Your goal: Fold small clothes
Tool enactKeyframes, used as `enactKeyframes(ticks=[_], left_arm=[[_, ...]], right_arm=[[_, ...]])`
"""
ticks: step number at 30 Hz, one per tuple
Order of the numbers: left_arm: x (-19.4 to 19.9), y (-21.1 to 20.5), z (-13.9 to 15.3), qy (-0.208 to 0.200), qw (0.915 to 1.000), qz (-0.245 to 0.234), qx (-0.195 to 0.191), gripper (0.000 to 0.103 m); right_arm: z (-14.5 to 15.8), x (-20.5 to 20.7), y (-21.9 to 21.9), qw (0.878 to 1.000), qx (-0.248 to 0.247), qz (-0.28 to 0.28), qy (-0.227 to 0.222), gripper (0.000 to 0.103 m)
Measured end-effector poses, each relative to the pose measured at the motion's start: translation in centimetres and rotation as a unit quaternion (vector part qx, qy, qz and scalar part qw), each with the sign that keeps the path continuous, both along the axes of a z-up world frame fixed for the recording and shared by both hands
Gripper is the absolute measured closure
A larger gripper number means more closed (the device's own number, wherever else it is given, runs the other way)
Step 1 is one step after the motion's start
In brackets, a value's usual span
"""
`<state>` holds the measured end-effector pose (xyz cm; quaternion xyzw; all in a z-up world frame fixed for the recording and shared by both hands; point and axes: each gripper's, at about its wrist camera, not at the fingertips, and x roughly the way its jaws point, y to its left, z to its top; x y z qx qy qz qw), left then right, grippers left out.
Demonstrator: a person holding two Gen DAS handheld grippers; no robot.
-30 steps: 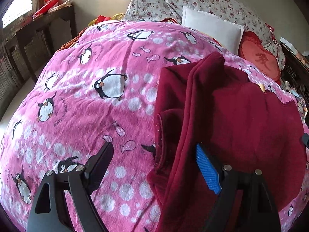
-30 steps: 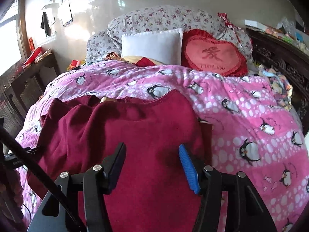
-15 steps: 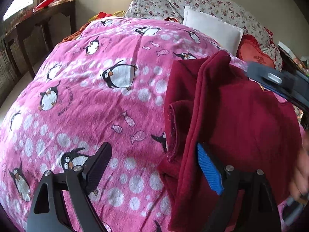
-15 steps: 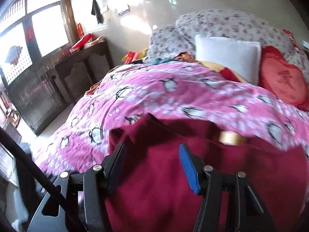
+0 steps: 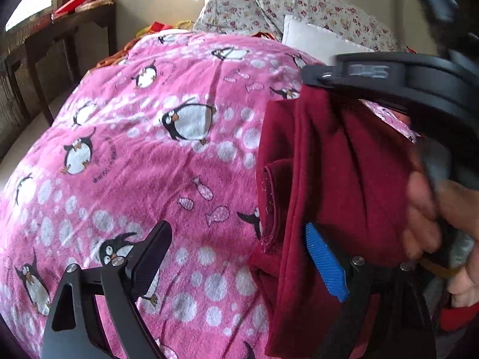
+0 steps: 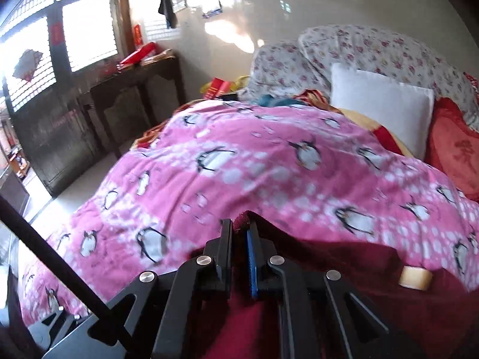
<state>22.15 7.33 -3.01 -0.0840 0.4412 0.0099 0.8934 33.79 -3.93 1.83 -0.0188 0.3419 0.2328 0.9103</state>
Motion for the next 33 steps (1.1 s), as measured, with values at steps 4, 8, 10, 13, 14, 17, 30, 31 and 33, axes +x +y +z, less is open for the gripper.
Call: enactKeyframes(ticks=[4,8,10,13,14,17,30,31,33], left_arm=[[0.3,-0.2,-0.5,0.01,0.9999,-0.003,0.001,0.013],[0.1,0.2,-0.2,0.006,0.9999,-0.002,-0.008,0.014],[-0.3,0.3,0.2,-0.004,1.0,0.002,-0.005,0.014],[-0.4,-0.1,0.3,-0.002,1.0,-0.002,0.004,0.014],[-0.3,-0.3,0.2,0.001,1.0,-0.004,0.005,0.014],[-0.1,-1.1,-0.3,0.006,0.9998,-0.005,0.019,0.013],[0.4,-1.8,-0.9,0.008,0.9992,-0.003,0.04,0.01],[0.5,-1.7,-1.0,0.008,0.9991,-0.003,0.041,0.01],[0.5,-1.6,-1.0,0.009,0.9993,-0.001,0.037,0.01]], right_arm=[[-2.3,2.0,-0.4,0.999,0.026,-0.016,0.045,0.092],[-0.2,-0.8,-3.5,0.998,0.056,-0.015,0.04,0.045],[1.5,-3.9,-6.7,0.999,0.036,-0.036,0.005,0.039],[2.7,-6.3,-11.7,0.992,-0.038,-0.113,-0.031,0.039],[2.9,-6.8,-13.4,0.986,-0.061,-0.148,-0.041,0.038],[2.0,-6.8,-19.2,0.949,-0.156,-0.27,-0.043,0.021],[-3.8,-3.7,-24.5,0.941,-0.164,-0.293,0.045,0.095],[-3.0,-4.1,-24.5,0.94,-0.156,-0.3,0.036,0.092],[-1.5,-5.6,-25.2,0.938,-0.131,-0.319,0.023,0.067]])
